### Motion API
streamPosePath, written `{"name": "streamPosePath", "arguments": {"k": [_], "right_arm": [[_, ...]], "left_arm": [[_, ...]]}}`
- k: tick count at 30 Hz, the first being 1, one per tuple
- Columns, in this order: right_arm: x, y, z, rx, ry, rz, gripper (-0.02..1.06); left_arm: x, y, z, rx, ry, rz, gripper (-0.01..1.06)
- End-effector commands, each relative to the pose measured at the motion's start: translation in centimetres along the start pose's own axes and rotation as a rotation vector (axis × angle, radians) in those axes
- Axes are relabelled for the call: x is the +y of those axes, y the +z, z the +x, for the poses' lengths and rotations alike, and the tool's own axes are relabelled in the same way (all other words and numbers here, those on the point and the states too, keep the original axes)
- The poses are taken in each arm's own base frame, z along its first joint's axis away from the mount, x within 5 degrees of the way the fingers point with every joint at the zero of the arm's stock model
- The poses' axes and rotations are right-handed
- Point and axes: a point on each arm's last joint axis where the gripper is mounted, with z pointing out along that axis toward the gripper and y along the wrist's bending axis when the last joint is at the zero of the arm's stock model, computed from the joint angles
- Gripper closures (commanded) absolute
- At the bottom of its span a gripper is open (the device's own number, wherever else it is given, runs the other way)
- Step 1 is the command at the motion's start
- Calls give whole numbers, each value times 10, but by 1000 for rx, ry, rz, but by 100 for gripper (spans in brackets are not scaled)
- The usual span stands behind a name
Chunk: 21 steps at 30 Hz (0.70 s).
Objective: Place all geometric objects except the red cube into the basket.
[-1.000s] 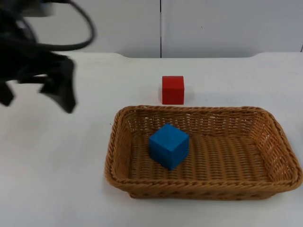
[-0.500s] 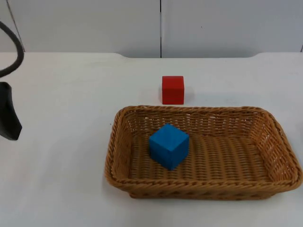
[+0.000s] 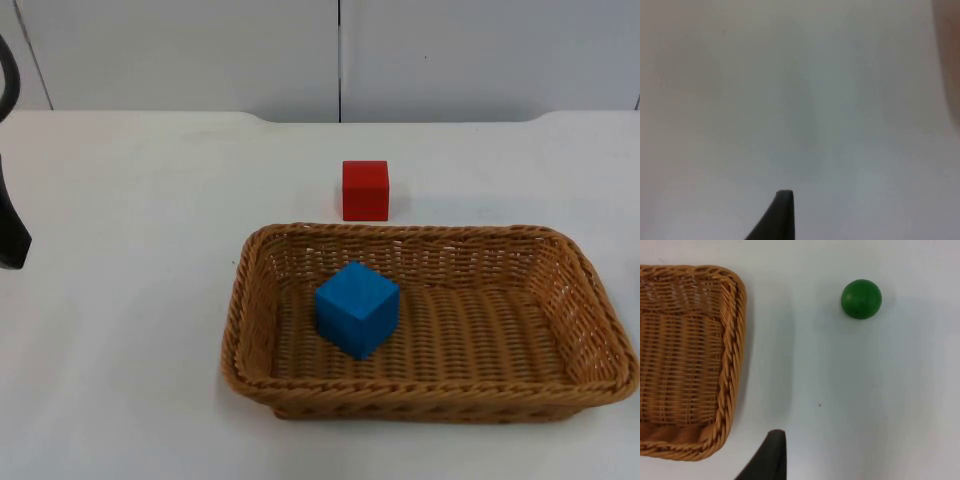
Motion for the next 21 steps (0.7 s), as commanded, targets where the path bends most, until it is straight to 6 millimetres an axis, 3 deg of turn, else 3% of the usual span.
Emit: {"name": "streamPosePath", "arguments": {"k": [1, 6, 9, 11, 12, 16, 18, 19, 20, 21], "right_arm": [[-2, -1, -3, -16, -1, 6, -1], [-3, 4, -7, 4, -16, 24, -1], [-4, 23, -18, 58, 3, 35, -1], [-4, 45, -26, 110, -6, 40, -1], [-4, 45, -26, 110, -6, 40, -1], [-11, 91, -48, 202, 7, 61, -1], [-15, 110, -59, 222, 12, 65, -1], [-15, 110, -59, 222, 12, 65, -1], [-17, 129, -67, 239, 5, 62, -1], [-17, 135, -70, 239, -2, 60, -1]], "left_arm": [[0, -1, 2, -1, 1, -1, 0], [1, -1, 2, 1, 3, -3, 0], [1, -1, 2, 3, 3, -3, 0], [1, -1, 2, 3, 3, -3, 0], [1, -1, 2, 3, 3, -3, 0], [1, -1, 1, -6, 3, -3, 0], [1, -1, 1, -6, 3, -3, 0], [1, -1, 1, -6, 3, -3, 0], [1, -1, 1, -6, 3, -3, 0], [1, -1, 1, -6, 3, -3, 0]]}}
